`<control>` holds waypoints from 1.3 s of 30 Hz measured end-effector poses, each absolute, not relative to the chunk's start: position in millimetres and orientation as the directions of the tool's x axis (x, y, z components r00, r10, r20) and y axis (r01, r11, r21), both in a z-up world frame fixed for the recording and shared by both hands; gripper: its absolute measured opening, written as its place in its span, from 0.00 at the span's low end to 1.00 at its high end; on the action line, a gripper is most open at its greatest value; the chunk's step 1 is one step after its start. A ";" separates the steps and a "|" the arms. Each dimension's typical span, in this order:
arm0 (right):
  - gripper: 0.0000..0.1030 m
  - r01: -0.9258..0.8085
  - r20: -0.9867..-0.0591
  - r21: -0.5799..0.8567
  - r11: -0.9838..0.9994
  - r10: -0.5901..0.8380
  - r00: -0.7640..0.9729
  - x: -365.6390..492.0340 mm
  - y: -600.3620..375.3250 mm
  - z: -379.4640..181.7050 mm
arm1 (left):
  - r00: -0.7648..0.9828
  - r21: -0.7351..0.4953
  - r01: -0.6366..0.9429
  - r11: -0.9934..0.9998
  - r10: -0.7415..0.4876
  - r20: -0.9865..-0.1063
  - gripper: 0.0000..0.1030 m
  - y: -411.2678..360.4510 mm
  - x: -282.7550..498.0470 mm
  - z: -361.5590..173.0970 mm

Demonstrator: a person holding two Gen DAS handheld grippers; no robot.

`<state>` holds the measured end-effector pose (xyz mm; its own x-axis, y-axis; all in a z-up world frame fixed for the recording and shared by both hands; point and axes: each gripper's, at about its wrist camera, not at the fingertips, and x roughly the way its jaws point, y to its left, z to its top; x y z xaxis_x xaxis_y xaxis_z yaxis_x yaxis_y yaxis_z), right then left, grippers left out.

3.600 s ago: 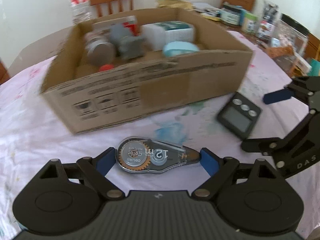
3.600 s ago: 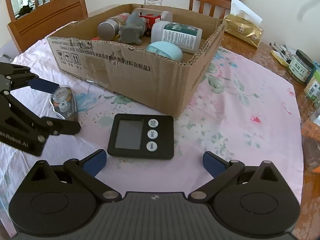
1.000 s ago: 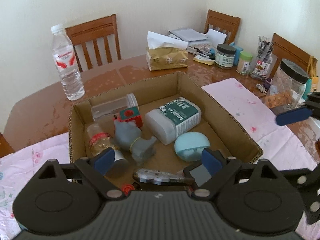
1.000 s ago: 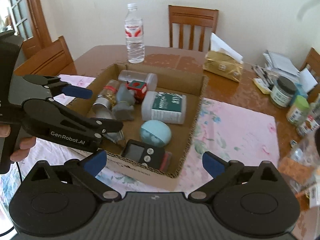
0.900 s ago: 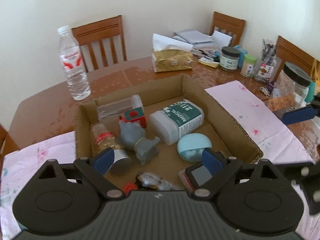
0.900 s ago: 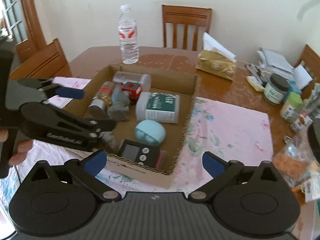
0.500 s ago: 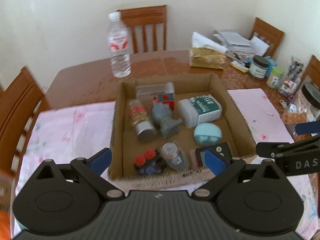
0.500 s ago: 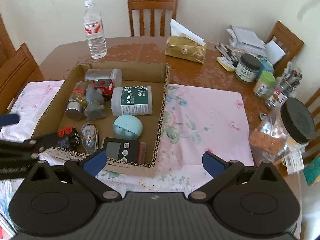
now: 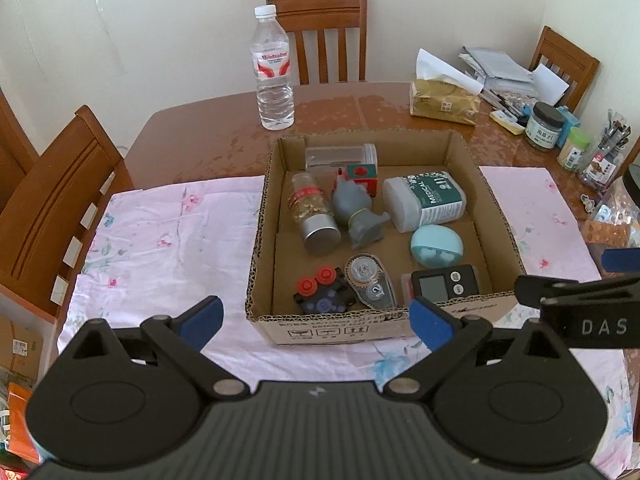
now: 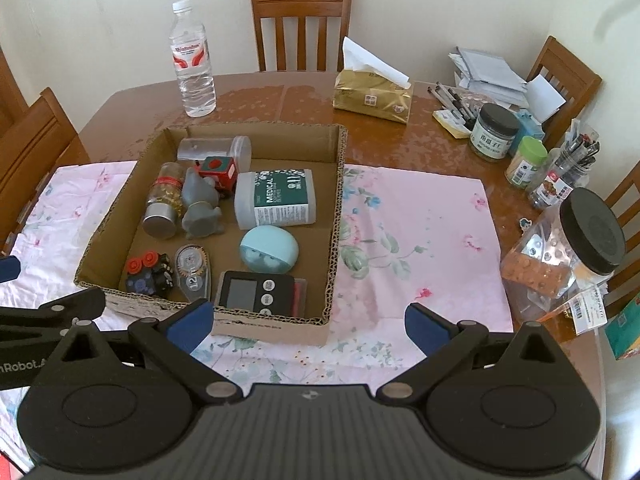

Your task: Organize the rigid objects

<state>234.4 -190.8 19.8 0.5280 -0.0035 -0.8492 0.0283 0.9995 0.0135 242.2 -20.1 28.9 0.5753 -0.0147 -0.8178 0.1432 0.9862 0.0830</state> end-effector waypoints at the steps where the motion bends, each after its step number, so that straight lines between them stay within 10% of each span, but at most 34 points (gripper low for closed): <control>1: 1.00 0.029 -0.849 0.016 0.999 -0.002 0.528 234.4 -191.0 20.0 | 0.575 0.086 0.141 0.986 -0.011 -0.818 0.96 -20.4 242.3 29.2; 39: 1.00 0.052 -0.842 0.013 0.999 -0.017 0.539 232.2 -192.7 24.8 | 0.577 0.099 0.120 0.988 0.012 -0.817 0.96 -17.5 242.8 33.9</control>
